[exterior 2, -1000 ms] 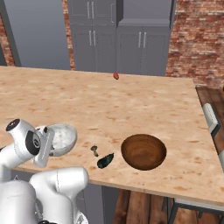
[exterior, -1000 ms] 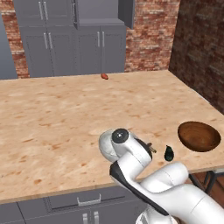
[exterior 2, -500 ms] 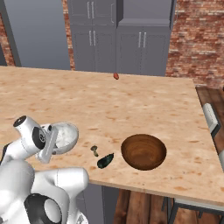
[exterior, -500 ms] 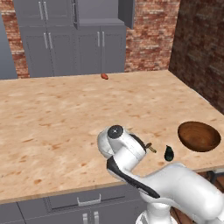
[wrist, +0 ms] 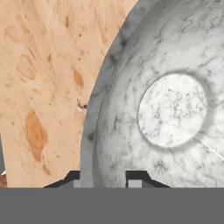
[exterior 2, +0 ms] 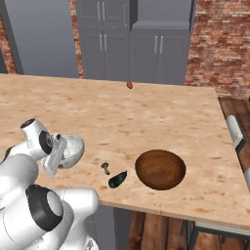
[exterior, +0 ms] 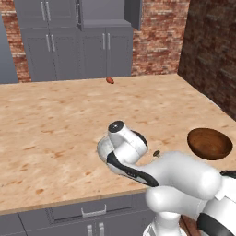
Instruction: Pick both bowls and place them on the counter. Then place the mushroom in one bowl and place the eggplant in the other bowl.
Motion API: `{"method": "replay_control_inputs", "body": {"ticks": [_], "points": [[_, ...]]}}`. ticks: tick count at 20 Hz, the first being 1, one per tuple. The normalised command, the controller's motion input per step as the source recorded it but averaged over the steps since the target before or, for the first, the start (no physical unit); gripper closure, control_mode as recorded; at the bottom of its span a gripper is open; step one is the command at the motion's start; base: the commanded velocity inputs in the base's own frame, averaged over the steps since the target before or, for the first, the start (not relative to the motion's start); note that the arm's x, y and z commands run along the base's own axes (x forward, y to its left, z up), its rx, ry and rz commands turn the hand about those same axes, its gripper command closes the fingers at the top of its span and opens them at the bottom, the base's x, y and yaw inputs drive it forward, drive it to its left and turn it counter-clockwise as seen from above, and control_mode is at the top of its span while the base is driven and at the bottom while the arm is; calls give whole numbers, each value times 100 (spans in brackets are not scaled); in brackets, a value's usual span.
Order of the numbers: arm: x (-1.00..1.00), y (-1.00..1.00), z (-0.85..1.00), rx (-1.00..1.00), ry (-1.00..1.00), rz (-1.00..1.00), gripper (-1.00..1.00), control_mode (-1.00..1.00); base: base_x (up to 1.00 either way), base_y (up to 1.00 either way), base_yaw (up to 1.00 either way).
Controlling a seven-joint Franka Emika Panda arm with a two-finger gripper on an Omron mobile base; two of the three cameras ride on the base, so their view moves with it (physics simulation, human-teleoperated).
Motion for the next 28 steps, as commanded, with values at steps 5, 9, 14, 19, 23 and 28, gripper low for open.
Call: {"method": "replay_control_inputs", "body": {"ticks": [5, 9, 14, 19, 23, 28], "points": [[-26, -28, 21, 5, -8, 0, -100, -100, 0, 0, 0], [-36, -31, 37, 5, -7, -6, -100, -100, 0, 0, 0], [-20, -48, 25, 5, -4, -13, -100, -100, 0, 0, 0], [-9, -58, 4, 8, -4, -27, -100, -100, 0, 0, 0], [-1, -47, 3, 10, -5, -39, -100, -100, 0, 0, 0], [0, -39, 0, 8, -3, -37, -100, -100, 0, 0, 0]]}}
